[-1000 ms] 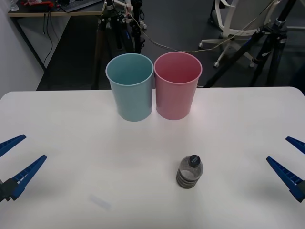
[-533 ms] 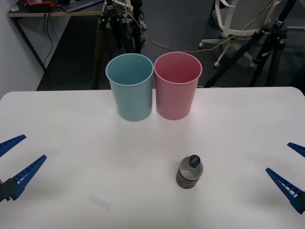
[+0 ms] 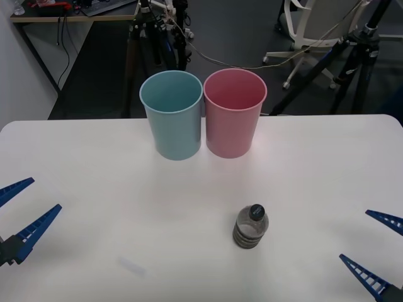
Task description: Grasp the object on the table and drop it into the matching bin: aluminum can to the light blue bin, PET bottle to the pink bin.
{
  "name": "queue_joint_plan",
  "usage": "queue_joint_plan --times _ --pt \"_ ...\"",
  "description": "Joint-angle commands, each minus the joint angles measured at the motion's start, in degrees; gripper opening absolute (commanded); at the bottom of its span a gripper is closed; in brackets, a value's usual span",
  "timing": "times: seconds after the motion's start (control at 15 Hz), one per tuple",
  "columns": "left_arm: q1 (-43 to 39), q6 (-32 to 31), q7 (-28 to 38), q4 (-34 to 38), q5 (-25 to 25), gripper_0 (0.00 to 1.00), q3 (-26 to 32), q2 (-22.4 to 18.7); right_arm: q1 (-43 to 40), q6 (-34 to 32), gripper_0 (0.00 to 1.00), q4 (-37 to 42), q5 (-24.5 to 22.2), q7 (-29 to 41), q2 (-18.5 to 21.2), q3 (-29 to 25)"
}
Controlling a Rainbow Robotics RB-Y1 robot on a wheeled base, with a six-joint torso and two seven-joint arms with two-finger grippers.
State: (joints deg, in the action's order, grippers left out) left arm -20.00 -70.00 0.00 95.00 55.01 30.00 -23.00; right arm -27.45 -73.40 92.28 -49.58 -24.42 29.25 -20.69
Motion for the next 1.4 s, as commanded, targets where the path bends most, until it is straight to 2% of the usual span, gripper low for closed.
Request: queue_joint_plan --times 0.07,0.2,0.4,0.73,1.13,1.27,1.4 --pt "0.0 0.0 0.0 0.0 0.0 1.00 0.0 0.0 -0.1 -0.1 1.00 -0.2 0.1 -0.3 1.9 3.8" --pt "0.0 0.0 0.0 0.0 0.0 1.00 0.0 0.0 1.6 -1.8 1.00 -3.3 1.2 -1.4 3.4 8.3" --pt "0.0 0.0 0.0 0.0 0.0 1.00 0.0 0.0 5.7 -3.0 1.00 -9.0 2.6 -8.2 5.6 13.9" --pt "0.0 0.0 0.0 0.0 0.0 1.00 0.0 0.0 8.6 2.3 1.00 -14.0 8.9 -17.0 8.7 23.5" --pt "0.0 0.0 0.0 0.0 0.0 1.00 0.0 0.0 12.7 9.3 1.00 -14.0 12.9 -19.0 8.7 31.8" --pt "0.0 0.0 0.0 0.0 0.0 1.00 0.0 0.0 14.3 9.2 1.00 -15.6 12.9 -19.1 7.9 32.8" --pt "0.0 0.0 0.0 0.0 0.0 1.00 0.0 0.0 17.8 7.0 1.00 -20.9 12.4 -19.7 6.1 33.5"
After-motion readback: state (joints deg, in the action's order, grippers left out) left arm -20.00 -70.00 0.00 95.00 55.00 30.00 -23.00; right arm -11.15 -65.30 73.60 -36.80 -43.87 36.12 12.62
